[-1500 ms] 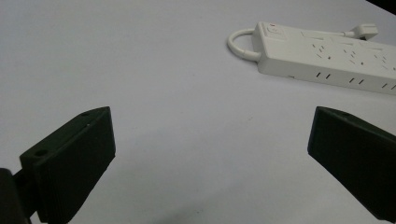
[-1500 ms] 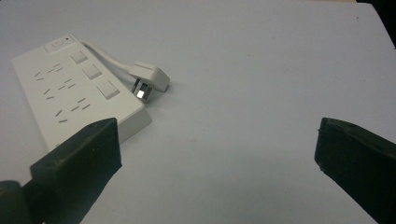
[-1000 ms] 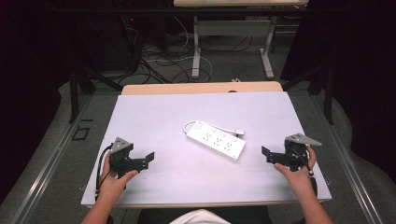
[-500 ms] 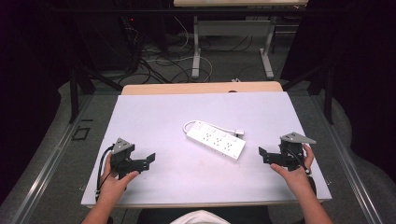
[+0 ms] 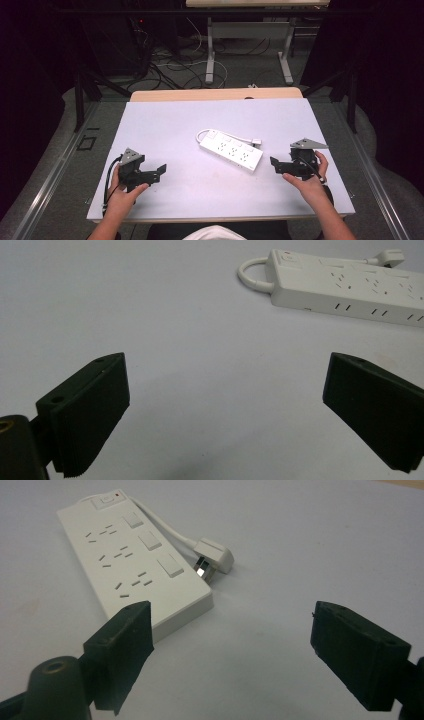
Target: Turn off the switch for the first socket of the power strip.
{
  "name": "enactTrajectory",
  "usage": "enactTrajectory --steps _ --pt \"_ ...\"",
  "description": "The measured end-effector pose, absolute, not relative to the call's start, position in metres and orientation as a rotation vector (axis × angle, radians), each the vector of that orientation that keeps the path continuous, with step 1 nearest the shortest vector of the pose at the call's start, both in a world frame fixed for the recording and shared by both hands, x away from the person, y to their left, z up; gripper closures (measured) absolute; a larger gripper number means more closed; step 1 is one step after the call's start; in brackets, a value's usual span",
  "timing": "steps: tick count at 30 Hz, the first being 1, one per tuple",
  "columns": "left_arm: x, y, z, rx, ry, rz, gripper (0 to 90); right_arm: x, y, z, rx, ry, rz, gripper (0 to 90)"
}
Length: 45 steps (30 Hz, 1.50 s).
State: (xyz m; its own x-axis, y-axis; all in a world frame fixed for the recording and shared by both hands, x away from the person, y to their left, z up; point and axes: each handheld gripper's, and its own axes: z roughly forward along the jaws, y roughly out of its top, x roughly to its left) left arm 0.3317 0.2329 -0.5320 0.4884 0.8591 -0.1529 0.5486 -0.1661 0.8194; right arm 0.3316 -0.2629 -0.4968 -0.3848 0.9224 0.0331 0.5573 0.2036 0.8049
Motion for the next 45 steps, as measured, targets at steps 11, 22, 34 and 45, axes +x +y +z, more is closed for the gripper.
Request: enactTrajectory --steps 11,22,34,45 --pt "0.331 0.233 -0.532 1.848 1.176 0.438 5.3 0.337 -0.248 -0.492 1.334 2.083 1.048 23.1" --pt "0.331 0.233 -0.532 1.849 1.179 0.439 5.9 0.345 -0.23 -0.483 1.266 2.153 1.035 27.0" --pt "0.331 0.234 -0.532 1.844 1.179 0.44 6.3 0.356 -0.215 -0.473 1.209 2.206 1.023 29.6" --pt "0.331 0.234 -0.532 1.842 1.179 0.439 6.5 0.365 -0.206 -0.464 1.186 2.238 1.0 31.1"
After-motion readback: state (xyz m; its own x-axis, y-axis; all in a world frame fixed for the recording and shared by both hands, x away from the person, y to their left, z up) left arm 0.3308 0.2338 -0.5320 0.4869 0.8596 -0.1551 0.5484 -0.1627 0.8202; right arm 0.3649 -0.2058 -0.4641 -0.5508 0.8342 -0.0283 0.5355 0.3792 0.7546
